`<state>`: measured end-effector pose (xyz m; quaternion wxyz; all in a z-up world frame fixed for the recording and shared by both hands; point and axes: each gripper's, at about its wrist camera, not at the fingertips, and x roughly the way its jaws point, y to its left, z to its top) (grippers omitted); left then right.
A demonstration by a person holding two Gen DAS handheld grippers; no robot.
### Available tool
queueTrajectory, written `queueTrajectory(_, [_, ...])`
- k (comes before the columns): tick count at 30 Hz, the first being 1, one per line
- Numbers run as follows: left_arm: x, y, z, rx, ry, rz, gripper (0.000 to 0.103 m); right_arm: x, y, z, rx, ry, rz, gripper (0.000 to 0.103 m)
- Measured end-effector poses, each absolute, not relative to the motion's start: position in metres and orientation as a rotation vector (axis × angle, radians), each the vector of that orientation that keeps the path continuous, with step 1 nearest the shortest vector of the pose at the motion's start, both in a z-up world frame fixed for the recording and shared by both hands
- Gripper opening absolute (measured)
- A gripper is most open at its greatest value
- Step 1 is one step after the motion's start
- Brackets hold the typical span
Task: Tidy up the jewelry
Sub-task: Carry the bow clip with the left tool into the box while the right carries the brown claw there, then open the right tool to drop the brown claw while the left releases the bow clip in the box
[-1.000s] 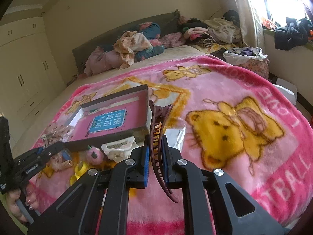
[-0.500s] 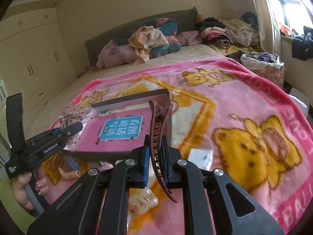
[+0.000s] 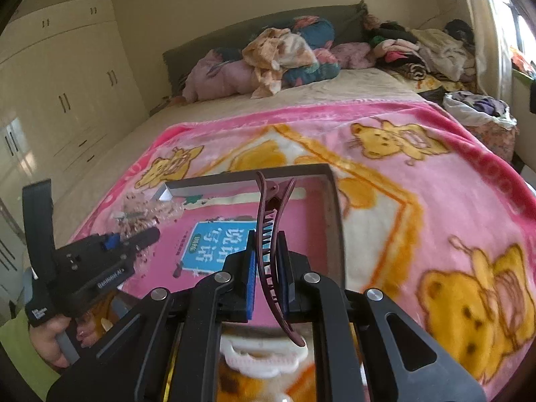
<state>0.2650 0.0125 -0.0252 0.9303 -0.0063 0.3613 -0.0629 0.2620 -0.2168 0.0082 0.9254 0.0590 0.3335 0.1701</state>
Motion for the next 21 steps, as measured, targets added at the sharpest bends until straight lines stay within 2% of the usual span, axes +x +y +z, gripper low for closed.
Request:
queueTrajectory(14, [0.279, 0.026, -0.057, -0.009, 0.859, -0.108, 0.019, 0.314, -0.19, -0.027, 0.058, 0.842, 0.383, 0.011])
queueTrajectory(21, [0.274, 0.024, -0.059, -0.02, 0.854, -0.124, 0.022, 0.314, -0.19, -0.047, 0.044, 0.887, 0.341, 0.011])
